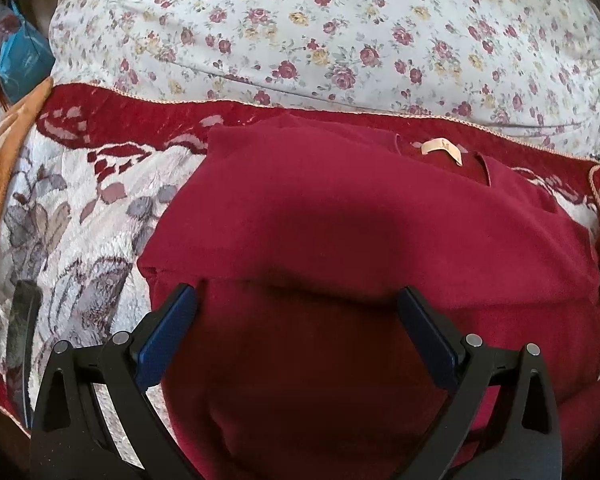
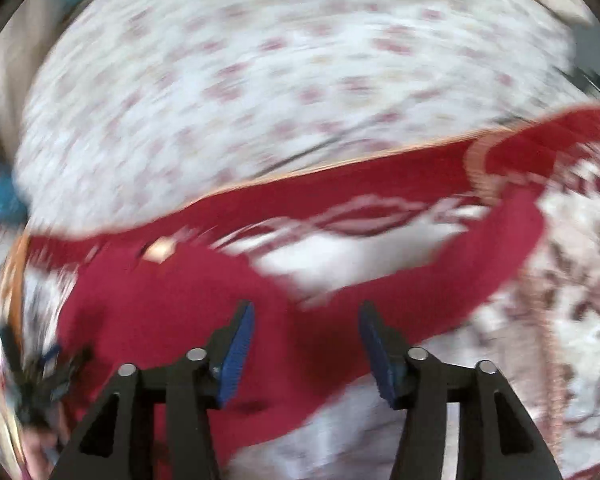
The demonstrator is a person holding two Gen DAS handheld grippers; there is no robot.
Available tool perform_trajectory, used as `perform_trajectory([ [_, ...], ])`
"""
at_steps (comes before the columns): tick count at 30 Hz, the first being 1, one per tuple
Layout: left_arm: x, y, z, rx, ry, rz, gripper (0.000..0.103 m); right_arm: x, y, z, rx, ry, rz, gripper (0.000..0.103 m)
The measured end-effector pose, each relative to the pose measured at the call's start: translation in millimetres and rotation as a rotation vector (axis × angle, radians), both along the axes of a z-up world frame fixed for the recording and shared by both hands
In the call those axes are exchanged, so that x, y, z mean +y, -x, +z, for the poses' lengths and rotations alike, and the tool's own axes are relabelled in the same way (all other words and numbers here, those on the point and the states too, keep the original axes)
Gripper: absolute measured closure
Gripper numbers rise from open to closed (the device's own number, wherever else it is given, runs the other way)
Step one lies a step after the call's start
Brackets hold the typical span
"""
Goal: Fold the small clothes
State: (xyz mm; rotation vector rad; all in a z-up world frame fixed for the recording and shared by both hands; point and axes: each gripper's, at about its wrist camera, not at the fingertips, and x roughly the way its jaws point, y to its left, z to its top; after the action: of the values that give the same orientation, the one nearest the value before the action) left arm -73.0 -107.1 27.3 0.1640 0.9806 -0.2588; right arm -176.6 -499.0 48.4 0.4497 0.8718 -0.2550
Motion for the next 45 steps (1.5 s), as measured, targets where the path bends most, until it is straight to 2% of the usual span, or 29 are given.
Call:
perform_trajectory([
  [3,0,-2,-1,0.007,0.004,0.006,0.002,-49,-6,-5,0.044,0.001,-0.074,0.049],
  [6,-1,-2,-1,0.004,-0.003,0.003,0.002,-79,-20,-13,0.04,-0.067,-0.087,0.049],
  [8,-1,-2,-2,0.005,-0.005,0.002,0.002,-86,-30,-20,0.046,-0.089,-0.072,0.049],
  [11,-1,-4,-2,0.007,-0.001,0.001,0.002,-89,-46,-41,0.123,-0.095,-0.084,0.049],
  [13,0,-4,-3,0.009,0.001,0.001,0.002,-94,-50,-60,0.209,-0.097,-0.123,0.05],
  [15,-1,-5,-3,0.01,0.003,0.003,0.002,-99,-46,-69,0.228,-0.114,-0.157,0.053],
  [18,-2,-5,-2,0.009,-0.001,0.002,0.002,-104,-38,-68,0.177,-0.111,-0.154,0.071],
  [19,-1,-4,0,0.006,0.0,0.002,0.002,-105,-35,-66,0.149,-0.109,-0.144,0.088],
  [22,6,-4,7,-0.016,0.018,0.024,0.002,-106,-26,-53,0.069,-0.132,-0.13,0.096],
  [26,23,-5,21,-0.049,0.082,0.083,0.002,-86,-13,-6,-0.083,-0.138,-0.05,0.096],
  [29,36,-6,28,-0.06,0.124,0.121,0.002,-56,-6,41,-0.204,-0.152,0.052,0.096],
  [32,46,-7,34,-0.075,0.157,0.155,0.002,-2,-19,83,-0.289,-0.165,0.213,0.096],
  [35,57,-9,36,-0.076,0.188,0.186,0.002,59,-36,103,-0.338,-0.161,0.365,0.096],
  [36,59,-11,36,-0.071,0.193,0.194,0.002,83,-44,100,-0.338,-0.172,0.422,0.096],
  [38,65,-12,35,-0.058,0.209,0.206,0.002,126,-59,85,-0.281,-0.183,0.537,0.096],
  [39,66,-12,35,-0.055,0.215,0.209,0.002,154,-69,66,-0.193,-0.179,0.605,0.096],
  [40,68,-12,35,-0.053,0.222,0.211,0.002,166,-74,56,-0.143,-0.169,0.63,0.096],
  [42,70,-11,37,-0.055,0.231,0.212,0.002,184,-77,33,-0.074,-0.134,0.652,0.096],
  [45,69,-13,36,-0.047,0.247,0.212,0.002,168,-72,22,-0.065,-0.101,0.576,0.095],
])
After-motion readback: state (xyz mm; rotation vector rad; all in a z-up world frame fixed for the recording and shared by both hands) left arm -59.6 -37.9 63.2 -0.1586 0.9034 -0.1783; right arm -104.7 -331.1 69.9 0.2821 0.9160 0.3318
